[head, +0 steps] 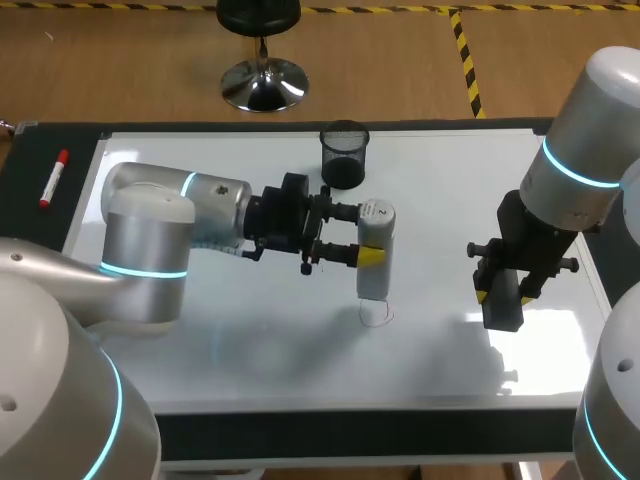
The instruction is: Pick up the inspection probe, press it on each red-marked spot on the whiteboard one by one, put down the probe, pick up the eraser, and wipe off all the red marks.
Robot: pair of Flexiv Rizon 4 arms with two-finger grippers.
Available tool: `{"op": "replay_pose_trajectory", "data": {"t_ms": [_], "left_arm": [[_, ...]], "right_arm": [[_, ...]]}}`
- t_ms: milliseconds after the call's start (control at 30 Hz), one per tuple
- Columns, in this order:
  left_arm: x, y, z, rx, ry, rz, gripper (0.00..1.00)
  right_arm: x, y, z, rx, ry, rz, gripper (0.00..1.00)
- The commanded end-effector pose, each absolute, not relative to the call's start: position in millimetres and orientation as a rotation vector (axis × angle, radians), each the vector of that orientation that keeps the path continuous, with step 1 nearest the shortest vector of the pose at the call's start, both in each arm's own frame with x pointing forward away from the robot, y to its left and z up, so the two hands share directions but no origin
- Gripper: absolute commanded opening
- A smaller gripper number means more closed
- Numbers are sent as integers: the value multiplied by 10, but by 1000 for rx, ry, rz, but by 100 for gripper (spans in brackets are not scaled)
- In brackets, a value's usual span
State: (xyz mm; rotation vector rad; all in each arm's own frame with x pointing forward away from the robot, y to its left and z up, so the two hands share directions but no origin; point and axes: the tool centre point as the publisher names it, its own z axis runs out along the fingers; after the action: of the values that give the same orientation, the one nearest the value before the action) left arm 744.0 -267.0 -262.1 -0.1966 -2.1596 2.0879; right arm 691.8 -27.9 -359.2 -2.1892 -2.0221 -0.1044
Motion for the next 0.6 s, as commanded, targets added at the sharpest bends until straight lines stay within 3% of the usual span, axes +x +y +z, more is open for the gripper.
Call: {"op": "replay_pose_trajectory", "data": {"t_ms": [33,600], "left_arm": [[7531,-2589,-2554,-197,-2154,2094,0],[7853,-2129,-2409,-124,-2181,2111,0]], "right_arm": [[6909,-294,-3585,-2188,-2023,-109,0],[6909,-294,-3585,-2188,-2023,-109,0]]}}
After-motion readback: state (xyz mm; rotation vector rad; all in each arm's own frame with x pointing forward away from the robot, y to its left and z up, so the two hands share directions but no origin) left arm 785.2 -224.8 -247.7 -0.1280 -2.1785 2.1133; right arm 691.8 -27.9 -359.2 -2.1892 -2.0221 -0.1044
